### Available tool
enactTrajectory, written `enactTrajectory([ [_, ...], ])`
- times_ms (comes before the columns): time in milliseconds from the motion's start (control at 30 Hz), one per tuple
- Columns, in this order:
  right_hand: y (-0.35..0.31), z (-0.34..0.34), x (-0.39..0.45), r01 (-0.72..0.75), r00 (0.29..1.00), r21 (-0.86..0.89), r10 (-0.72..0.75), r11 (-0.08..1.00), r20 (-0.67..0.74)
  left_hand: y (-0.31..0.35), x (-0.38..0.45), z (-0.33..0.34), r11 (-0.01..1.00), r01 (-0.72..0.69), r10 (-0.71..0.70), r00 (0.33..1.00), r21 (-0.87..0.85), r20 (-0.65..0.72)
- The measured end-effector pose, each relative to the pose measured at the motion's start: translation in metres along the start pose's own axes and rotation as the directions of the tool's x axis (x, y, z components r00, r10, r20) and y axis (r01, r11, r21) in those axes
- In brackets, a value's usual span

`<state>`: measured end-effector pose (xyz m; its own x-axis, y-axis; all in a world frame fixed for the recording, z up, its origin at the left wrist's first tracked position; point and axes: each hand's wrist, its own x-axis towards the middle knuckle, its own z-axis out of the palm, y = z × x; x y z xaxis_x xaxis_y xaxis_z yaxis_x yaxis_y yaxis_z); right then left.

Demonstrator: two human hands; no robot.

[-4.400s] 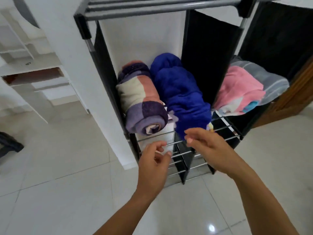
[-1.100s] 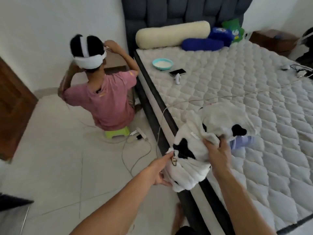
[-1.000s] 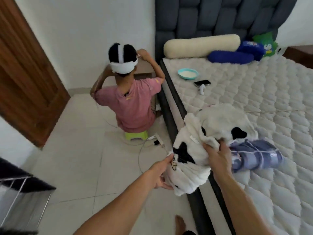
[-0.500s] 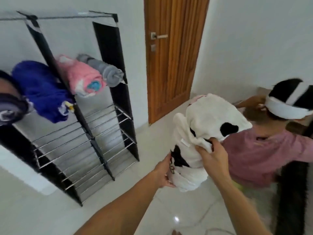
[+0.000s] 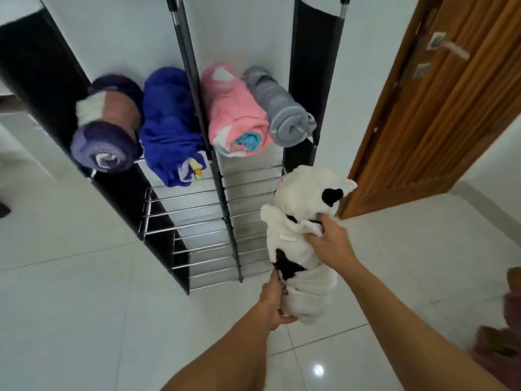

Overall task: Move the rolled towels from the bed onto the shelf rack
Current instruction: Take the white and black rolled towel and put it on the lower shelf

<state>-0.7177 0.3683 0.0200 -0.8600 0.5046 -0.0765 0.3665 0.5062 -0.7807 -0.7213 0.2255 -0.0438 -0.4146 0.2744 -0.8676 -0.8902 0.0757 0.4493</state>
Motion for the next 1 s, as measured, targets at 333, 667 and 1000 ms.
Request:
enactTrajectory([
  [333, -0.014, 0.053, 0.172, -0.003, 0.992, -0.125, 0.018, 0.992, 0.125, 0.11, 0.1, 0.008, 0.993, -0.039, 0.037, 0.999, -0.111, -0.019],
  [667, -0.018, 0.091, 0.293, 0.097, 0.995, -0.252, -0.096, 0.963, 0.016, 0.195, 0.172, 0.017, 0.984, -0.127, 0.128, 0.992, -0.127, -0.002],
  [1000, 0.014, 0.097, 0.319, 0.043, 0.98, -0.339, 0.026, 0.94, 0.197, 0.205, 0.205, 0.03, 0.963, -0.256, 0.26, 0.964, -0.082, 0.048],
])
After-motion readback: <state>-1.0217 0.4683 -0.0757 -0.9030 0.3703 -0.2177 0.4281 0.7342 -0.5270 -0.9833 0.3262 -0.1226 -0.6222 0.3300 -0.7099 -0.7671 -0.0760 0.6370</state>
